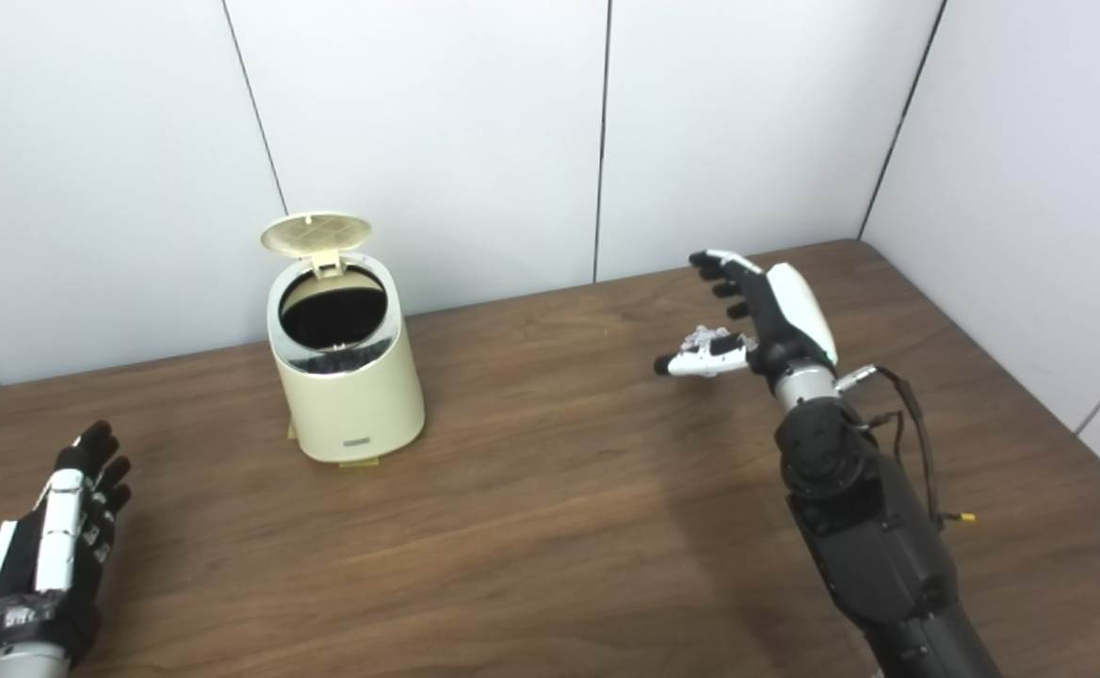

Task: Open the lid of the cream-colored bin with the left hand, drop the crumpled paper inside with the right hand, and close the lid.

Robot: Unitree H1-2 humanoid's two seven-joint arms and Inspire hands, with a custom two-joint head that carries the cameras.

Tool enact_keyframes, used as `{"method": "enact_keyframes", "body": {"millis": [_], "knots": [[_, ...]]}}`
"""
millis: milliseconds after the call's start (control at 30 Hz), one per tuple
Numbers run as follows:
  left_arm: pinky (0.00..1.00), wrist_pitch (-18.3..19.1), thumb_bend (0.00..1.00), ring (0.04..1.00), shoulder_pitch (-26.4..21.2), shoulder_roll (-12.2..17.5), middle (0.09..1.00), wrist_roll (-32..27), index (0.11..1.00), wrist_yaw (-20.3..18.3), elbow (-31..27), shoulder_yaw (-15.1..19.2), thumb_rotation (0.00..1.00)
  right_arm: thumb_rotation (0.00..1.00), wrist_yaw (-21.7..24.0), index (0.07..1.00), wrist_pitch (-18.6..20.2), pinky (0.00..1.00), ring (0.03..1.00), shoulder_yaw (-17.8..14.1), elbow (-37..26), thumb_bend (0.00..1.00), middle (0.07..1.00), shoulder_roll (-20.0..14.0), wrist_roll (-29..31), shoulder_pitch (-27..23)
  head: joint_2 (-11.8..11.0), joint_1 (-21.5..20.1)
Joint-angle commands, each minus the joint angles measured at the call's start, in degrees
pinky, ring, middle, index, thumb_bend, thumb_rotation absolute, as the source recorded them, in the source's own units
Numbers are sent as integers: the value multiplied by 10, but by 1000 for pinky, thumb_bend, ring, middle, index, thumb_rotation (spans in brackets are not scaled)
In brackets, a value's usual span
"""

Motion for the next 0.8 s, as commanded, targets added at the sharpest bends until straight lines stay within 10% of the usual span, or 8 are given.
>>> {"method": "enact_keyframes", "body": {"millis": [0, 767], "knots": [[1000, -14, 558, 967, -17, 7, 972, -7, 967, -1, -20, 1, 817, 97, -10, 784, -39, 675, 783, -3, 8, 884, 813, -19, -10, -40, 0, 1], [1000, 16, 505, 992, -23, 17, 996, -13, 1000, 2, -54, -3, 829, 44, 26, 718, -47, 714, 799, 27, 125, 882, 806, -73, -32, -102, 3, 0]]}}
